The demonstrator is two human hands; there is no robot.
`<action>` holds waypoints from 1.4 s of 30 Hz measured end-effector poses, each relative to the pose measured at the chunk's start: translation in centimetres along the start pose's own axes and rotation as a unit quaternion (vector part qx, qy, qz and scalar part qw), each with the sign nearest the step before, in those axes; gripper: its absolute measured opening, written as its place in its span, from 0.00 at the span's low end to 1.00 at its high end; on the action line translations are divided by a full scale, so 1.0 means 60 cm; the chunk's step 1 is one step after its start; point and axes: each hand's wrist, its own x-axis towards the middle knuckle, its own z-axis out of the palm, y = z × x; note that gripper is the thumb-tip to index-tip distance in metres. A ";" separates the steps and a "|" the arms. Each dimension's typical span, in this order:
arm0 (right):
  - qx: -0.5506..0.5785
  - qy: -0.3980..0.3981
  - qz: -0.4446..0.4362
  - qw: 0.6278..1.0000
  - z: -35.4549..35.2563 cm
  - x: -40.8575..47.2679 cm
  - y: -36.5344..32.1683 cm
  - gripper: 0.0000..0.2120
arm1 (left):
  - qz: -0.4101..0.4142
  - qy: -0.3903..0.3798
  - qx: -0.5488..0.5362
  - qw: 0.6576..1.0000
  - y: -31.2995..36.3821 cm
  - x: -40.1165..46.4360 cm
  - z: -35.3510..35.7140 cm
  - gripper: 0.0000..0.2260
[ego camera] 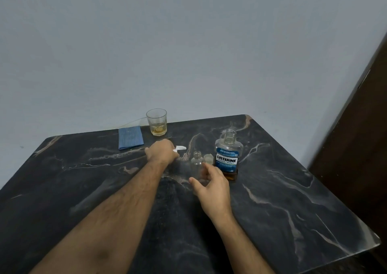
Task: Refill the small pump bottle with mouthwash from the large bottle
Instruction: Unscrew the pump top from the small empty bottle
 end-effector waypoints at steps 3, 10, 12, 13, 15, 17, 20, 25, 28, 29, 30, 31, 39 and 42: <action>-0.010 -0.001 -0.004 1.000 0.001 0.003 0.000 0.26 | 0.016 -0.014 0.041 0.999 0.002 -0.002 0.011 0.09; -0.024 -0.014 -0.013 1.000 0.003 -0.002 0.004 0.25 | -0.014 -0.035 0.063 0.997 0.003 -0.016 0.018 0.11; -0.026 -0.019 -0.012 0.999 0.002 -0.003 0.003 0.26 | -0.029 -0.041 0.071 0.996 0.004 -0.027 0.013 0.12; -0.027 -0.020 -0.012 0.999 0.002 -0.003 0.002 0.27 | -0.032 -0.044 0.074 0.996 0.004 -0.034 0.011 0.12; -0.029 -0.021 -0.015 0.999 0.002 -0.005 0.000 0.26 | -0.036 -0.046 0.077 0.995 0.004 -0.048 0.010 0.13; -0.022 -0.020 -0.017 0.999 0.003 -0.009 -0.002 0.24 | -0.036 -0.048 0.077 0.995 0.002 -0.065 0.009 0.13; -0.016 -0.015 -0.016 1.000 0.003 -0.014 -0.002 0.23 | -0.025 -0.055 0.071 0.996 -0.005 -0.082 0.011 0.14; -0.005 -0.032 0.006 0.999 0.002 -0.016 -0.002 0.27 | 0.001 -0.033 0.016 0.999 -0.009 -0.107 0.000 0.15; 0.003 -0.033 0.013 0.999 -0.003 -0.016 -0.006 0.26 | 0.038 0.019 -0.092 0.995 -0.012 -0.119 -0.010 0.12; 0.004 -0.032 0.015 0.999 -0.007 -0.015 -0.008 0.25 | 0.050 0.004 -0.164 0.985 -0.013 -0.126 -0.014 0.14; 0.006 -0.033 0.017 0.999 -0.011 -0.013 -0.009 0.24 | 0.062 -0.035 -0.248 0.966 -0.015 -0.137 -0.018 0.17; 0.010 -0.037 0.018 0.999 -0.015 -0.012 -0.010 0.24 | 0.075 -0.091 -0.328 0.937 -0.016 -0.153 -0.021 0.19; 0.047 -0.033 0.015 0.998 -0.012 -0.014 -0.009 0.23 | 0.107 -0.204 -0.533 0.814 -0.019 -0.212 -0.010 0.15; 0.061 -0.040 -0.002 0.997 -0.014 -0.018 -0.014 0.22 | 0.113 -0.163 -0.552 0.810 -0.014 -0.214 -0.001 0.15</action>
